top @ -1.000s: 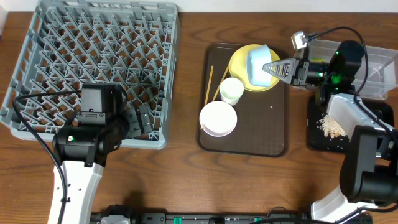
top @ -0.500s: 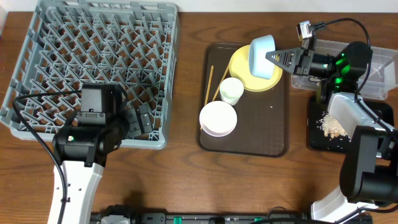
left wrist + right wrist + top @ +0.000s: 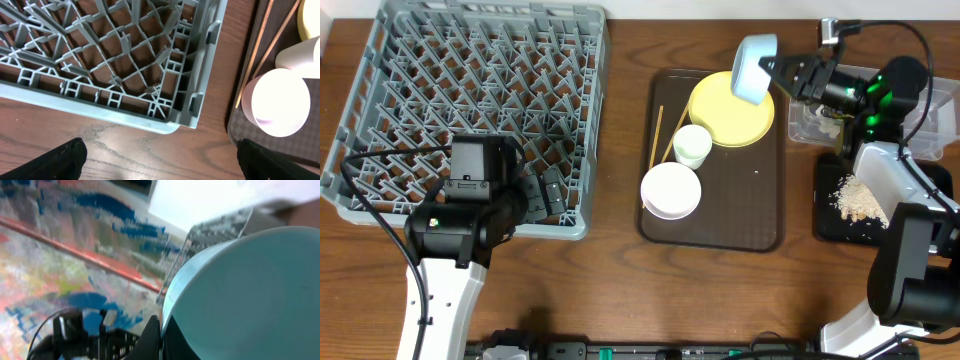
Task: Sort waste into correct bins and load items into the dishwasher
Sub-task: 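Carry the emptied light-blue bowl with the right gripper toward the left, then lower the light-blue bowl with the right gripper onto the brown tray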
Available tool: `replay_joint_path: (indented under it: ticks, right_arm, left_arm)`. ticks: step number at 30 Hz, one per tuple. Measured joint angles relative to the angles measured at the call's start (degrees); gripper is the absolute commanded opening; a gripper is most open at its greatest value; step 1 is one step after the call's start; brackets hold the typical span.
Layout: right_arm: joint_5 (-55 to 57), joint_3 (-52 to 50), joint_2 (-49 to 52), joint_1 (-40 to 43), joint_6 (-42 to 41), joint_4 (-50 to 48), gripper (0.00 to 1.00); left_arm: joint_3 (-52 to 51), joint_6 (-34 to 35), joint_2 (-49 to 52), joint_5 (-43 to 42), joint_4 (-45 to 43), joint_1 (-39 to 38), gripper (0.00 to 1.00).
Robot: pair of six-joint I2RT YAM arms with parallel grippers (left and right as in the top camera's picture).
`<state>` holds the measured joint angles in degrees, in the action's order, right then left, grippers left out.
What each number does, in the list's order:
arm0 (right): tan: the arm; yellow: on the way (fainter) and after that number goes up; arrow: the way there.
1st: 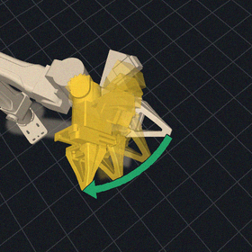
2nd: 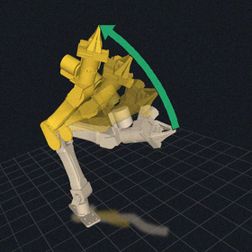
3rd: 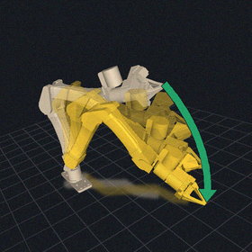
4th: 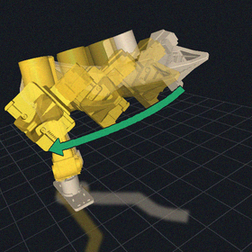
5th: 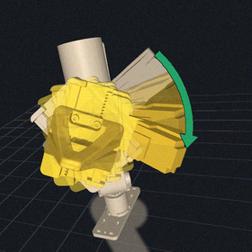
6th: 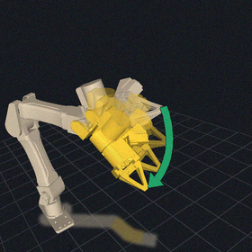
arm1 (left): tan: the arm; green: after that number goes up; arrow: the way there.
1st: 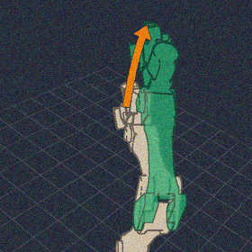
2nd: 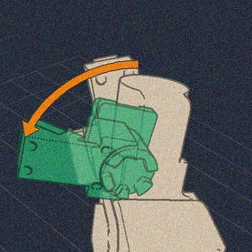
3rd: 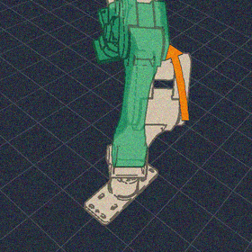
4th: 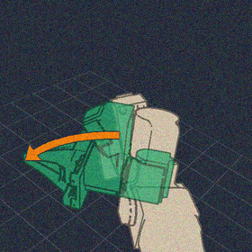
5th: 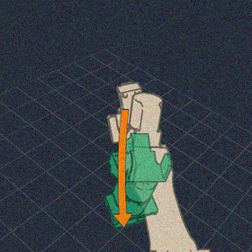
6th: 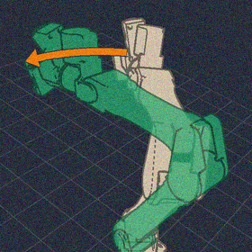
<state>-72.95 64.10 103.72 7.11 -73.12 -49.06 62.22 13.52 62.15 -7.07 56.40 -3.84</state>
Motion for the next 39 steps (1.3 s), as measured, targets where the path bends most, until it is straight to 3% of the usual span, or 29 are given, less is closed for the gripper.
replay_joint_path:
  ticks: [9, 23, 39]
  right_arm:
    - [7.65, 5.33, 0.0, 0.0, 5.16, 11.34, 0.01]
    - [19.21, 6.23, 0.0, 0.0, 13.57, 14.71, 0.01]
    - [25.62, 14.84, 0.0, 0.0, 31.67, 39.89, 0.01]
  left_arm:
    - [0.0, 0.0, 0.0, 0.0, 0.0, 0.0, 0.99]
    - [0.0, 0.0, 0.0, -0.02, 0.0, 0.0, 0.98]
    - [0.0, 0.0, 0.0, 0.0, 0.02, 0.0, 0.99]
